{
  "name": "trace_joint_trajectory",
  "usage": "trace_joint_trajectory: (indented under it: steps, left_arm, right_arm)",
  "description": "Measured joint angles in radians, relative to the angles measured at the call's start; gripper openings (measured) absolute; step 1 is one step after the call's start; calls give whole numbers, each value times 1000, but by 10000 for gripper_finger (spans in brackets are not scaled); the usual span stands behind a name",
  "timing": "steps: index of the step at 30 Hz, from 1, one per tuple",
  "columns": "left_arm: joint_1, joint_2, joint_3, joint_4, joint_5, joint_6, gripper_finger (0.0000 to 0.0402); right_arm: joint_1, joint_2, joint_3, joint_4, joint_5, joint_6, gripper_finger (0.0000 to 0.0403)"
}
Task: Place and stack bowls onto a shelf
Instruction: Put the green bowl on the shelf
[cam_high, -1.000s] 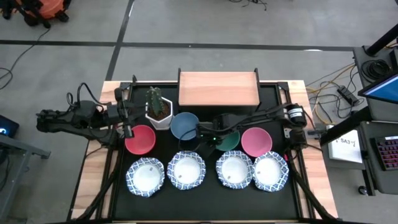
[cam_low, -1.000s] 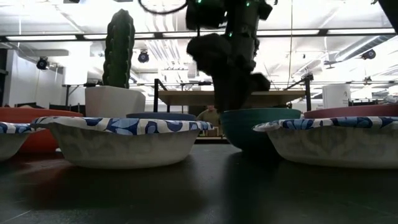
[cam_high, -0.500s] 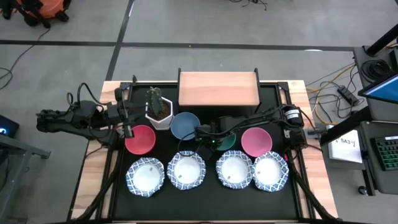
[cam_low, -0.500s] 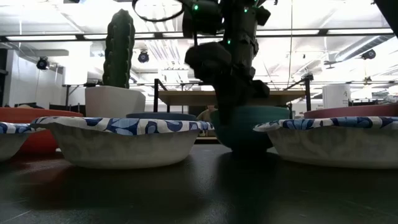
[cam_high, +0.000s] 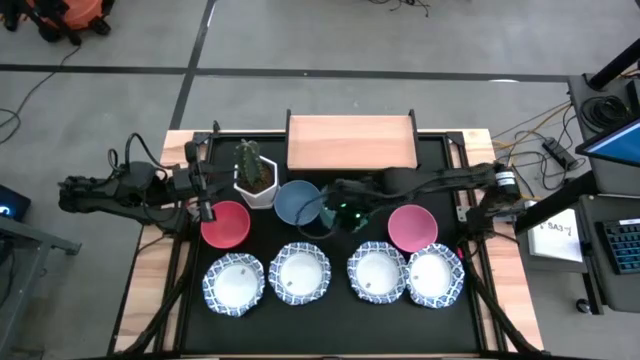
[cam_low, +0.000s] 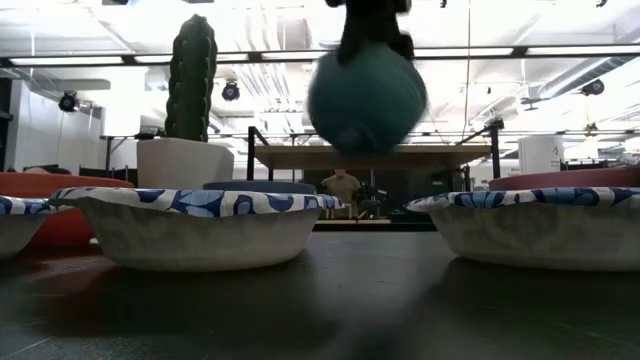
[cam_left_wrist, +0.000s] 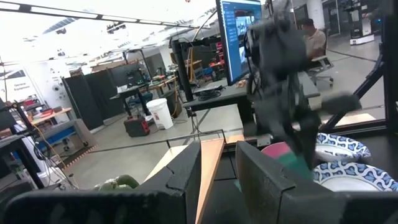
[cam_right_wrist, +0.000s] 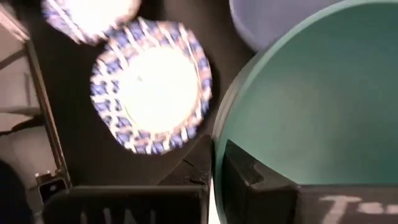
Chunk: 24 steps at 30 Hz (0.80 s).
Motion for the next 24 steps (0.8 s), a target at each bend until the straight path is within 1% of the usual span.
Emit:
trace_joint_trajectory:
  steps: [5,7,9,12,17,24]
  left_arm:
    - [0,5,0,9,0,6,84]
    - [0,5,0,9,0,8,84]
    - [0,7,0,13,0,10,84]
    - [0,7,0,17,0,10,84]
    - [0,8,0,22,0,10,84]
    - [0,8,0,22,0,10,84]
  right_arm:
    - [0,-75,21,81,229,-203,9]
    - [-7,-84,20,118,325,-293,9]
    - [-25,-82,18,140,388,-380,9]
    - [-69,-56,18,201,407,-488,9]
    - [-155,26,17,292,412,-595,9]
    - [-220,65,17,290,409,-591,9]
